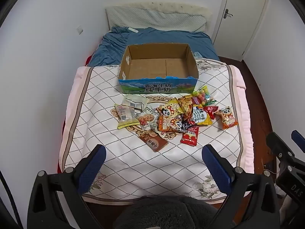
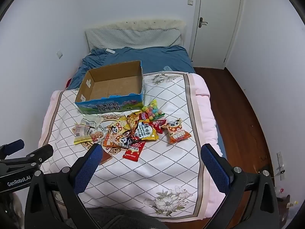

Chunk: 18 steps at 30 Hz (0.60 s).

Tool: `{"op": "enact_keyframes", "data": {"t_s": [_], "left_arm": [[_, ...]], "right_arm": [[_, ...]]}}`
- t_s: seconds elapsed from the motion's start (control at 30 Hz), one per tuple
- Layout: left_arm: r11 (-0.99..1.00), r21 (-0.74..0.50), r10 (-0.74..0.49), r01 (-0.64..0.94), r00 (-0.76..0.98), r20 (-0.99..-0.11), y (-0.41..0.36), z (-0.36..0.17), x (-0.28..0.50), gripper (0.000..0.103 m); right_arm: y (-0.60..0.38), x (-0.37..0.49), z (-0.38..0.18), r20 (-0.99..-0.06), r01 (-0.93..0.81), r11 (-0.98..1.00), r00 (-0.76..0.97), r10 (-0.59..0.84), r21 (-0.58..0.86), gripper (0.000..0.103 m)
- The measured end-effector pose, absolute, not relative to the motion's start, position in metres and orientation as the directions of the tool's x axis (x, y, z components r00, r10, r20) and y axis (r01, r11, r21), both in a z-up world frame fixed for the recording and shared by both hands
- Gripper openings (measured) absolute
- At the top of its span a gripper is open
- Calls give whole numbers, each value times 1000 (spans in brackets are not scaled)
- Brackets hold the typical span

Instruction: Organize snacks

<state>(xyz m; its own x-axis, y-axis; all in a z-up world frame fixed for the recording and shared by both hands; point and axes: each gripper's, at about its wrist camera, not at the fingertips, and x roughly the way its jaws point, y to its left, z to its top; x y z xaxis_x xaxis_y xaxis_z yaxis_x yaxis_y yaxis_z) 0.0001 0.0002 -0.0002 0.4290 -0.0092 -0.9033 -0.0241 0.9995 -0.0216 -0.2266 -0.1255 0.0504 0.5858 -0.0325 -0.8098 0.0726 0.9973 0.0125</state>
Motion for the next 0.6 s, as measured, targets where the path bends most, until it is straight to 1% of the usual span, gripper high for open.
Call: {"op": "enact_keyframes", "data": {"t_s": [0.27, 0.43, 0.6], "left_arm": [[1000, -9, 5, -28, 437, -900, 1, 2, 2, 103], [999, -14, 4, -36, 453, -892, 1, 13, 0, 103], [999, -7, 8, -32, 466, -885, 2, 11, -4, 103]], "right_arm": [[-126, -225, 55, -805, 72, 997, 592, -37, 7, 103], [-120, -224, 61, -801, 69, 998, 598, -35, 7, 103], [-122, -230, 62, -787, 64, 998, 616, -32, 10, 103]]}}
